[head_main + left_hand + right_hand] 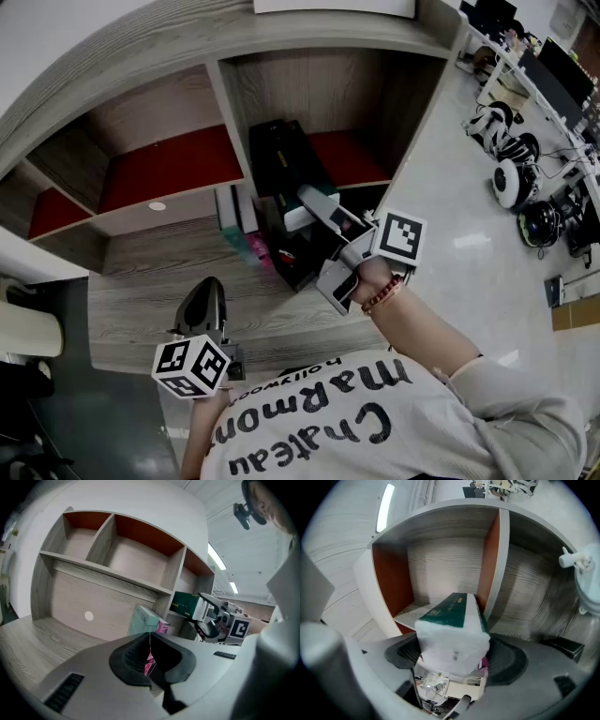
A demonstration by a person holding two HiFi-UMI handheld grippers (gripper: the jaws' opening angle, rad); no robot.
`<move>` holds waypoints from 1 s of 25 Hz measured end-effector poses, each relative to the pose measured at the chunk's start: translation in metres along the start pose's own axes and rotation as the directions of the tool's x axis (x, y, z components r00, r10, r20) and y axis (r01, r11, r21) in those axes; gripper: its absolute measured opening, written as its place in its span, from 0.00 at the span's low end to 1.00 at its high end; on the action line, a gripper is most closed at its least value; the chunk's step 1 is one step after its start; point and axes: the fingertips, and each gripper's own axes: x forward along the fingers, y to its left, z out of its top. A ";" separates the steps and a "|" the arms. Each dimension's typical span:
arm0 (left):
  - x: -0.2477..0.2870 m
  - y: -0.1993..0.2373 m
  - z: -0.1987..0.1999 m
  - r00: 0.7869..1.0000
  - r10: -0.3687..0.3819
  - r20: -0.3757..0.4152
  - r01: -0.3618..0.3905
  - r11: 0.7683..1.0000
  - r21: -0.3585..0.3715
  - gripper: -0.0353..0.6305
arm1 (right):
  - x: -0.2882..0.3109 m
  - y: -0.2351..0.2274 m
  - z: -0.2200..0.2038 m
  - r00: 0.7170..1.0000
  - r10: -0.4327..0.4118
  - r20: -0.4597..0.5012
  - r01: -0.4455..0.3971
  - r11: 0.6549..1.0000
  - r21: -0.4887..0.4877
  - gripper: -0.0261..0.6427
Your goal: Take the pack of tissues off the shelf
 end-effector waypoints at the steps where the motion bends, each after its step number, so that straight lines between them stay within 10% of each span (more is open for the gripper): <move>1: 0.000 0.000 0.000 1.000 0.000 0.000 0.000 1.000 0.000 0.08 | 0.000 0.000 0.000 1.000 0.000 0.000 0.000 1.000 -0.002 0.66; 25: -0.013 0.004 -0.001 0.998 0.048 0.043 -0.045 0.997 -0.064 0.08 | -0.006 -0.003 -0.004 0.999 0.033 -0.007 -0.033 0.999 -0.018 0.59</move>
